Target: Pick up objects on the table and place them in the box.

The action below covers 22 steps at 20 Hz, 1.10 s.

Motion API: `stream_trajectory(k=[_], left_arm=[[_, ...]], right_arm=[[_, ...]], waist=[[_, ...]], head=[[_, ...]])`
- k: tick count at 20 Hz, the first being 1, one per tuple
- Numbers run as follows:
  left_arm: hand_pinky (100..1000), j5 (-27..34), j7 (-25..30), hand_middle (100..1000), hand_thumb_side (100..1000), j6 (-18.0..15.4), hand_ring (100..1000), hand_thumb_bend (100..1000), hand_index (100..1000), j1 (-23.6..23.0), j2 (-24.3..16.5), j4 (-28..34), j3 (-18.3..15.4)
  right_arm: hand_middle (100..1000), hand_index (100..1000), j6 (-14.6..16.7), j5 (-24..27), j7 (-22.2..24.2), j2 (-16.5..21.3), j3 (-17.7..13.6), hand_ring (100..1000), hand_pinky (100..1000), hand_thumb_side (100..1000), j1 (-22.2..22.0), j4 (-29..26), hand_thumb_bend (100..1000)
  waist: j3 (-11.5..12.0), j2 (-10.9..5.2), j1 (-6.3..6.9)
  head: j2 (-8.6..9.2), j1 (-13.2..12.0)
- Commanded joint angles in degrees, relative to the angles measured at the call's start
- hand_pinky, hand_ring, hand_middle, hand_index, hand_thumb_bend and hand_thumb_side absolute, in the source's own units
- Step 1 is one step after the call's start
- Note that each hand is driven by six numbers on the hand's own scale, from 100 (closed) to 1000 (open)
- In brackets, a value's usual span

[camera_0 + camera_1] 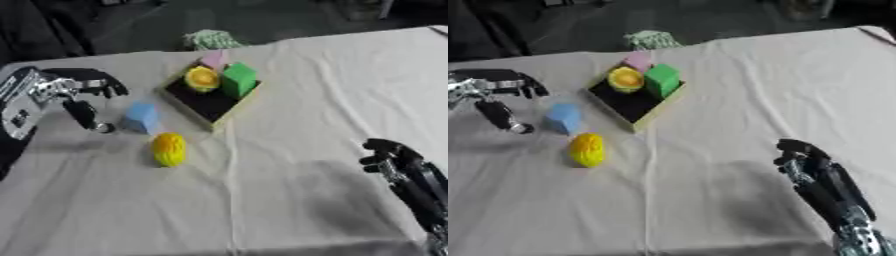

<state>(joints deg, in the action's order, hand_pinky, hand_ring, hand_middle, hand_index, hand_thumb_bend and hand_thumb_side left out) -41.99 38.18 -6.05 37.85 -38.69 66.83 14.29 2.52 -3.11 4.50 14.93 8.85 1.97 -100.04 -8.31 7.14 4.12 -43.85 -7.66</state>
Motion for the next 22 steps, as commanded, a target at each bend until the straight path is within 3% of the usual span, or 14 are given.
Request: stream_trajectory(k=[1,17,22], left_arm=[[843,-2.1,-1.8,844,167,-0.7,840,448,928,1.8,-0.3,-1.1,-0.3],[849,-7.9,-6.3,863,136,-3.5,861,432,924,4.5,5.7,-9.2,-0.3],[725,-7.7,-7.6,612,114,-4.0,620,284,731,4.4,5.6,-8.7,-0.5]], right_arm=[[761,809,0.1,0.2,0.0,0.7,-0.3,694,693,628,0.3,-0.6,100],[760,809,0.1,0.5,0.1,0.4,-0.2,694,694,636,0.2,-0.6,100],[760,809,0.1,0.5,0.1,0.3,-0.2,694,693,637,0.2,-0.6,100]], waist=[[-0.1,-0.82,-0.18],[-0.9,-0.83,-0.34],[-1.1,-0.81,-0.35]], head=[[-0.27,-0.7],[-0.27,-2.2],[-0.27,-2.2]])
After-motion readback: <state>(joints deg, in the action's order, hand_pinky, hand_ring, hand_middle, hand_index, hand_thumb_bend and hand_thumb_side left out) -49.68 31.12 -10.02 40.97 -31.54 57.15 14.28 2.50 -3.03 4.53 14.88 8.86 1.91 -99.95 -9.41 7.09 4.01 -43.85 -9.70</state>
